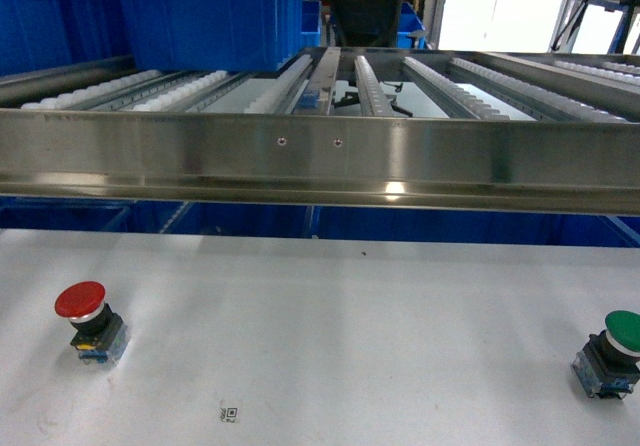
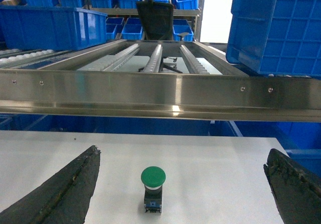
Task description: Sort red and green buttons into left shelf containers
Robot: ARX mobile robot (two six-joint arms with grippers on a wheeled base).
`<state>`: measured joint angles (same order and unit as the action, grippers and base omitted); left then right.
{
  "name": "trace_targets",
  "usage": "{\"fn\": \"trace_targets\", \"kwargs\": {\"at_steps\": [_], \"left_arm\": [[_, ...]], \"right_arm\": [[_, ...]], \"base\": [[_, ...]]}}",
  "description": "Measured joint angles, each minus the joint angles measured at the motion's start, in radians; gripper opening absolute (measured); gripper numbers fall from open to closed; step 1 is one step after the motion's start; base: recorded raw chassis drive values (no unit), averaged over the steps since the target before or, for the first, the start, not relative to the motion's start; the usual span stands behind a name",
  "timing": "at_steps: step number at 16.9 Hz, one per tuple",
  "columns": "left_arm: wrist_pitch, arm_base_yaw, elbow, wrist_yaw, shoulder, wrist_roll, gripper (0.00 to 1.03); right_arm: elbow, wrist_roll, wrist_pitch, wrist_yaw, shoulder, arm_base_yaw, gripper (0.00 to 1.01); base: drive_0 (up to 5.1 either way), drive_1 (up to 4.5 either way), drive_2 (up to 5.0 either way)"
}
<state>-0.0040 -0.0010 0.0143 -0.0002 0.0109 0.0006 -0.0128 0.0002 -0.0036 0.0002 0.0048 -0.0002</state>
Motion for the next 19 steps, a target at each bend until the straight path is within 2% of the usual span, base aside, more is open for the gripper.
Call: {"fn": "trace_targets", "kwargs": {"at_steps": [19], "left_arm": [[0.000, 0.000, 0.000, 0.000, 0.000, 0.000, 0.98]], "right_arm": [[0.000, 0.000, 0.000, 0.000, 0.000, 0.000, 0.98]], "base": [[0.0, 0.00, 0.0]]}}
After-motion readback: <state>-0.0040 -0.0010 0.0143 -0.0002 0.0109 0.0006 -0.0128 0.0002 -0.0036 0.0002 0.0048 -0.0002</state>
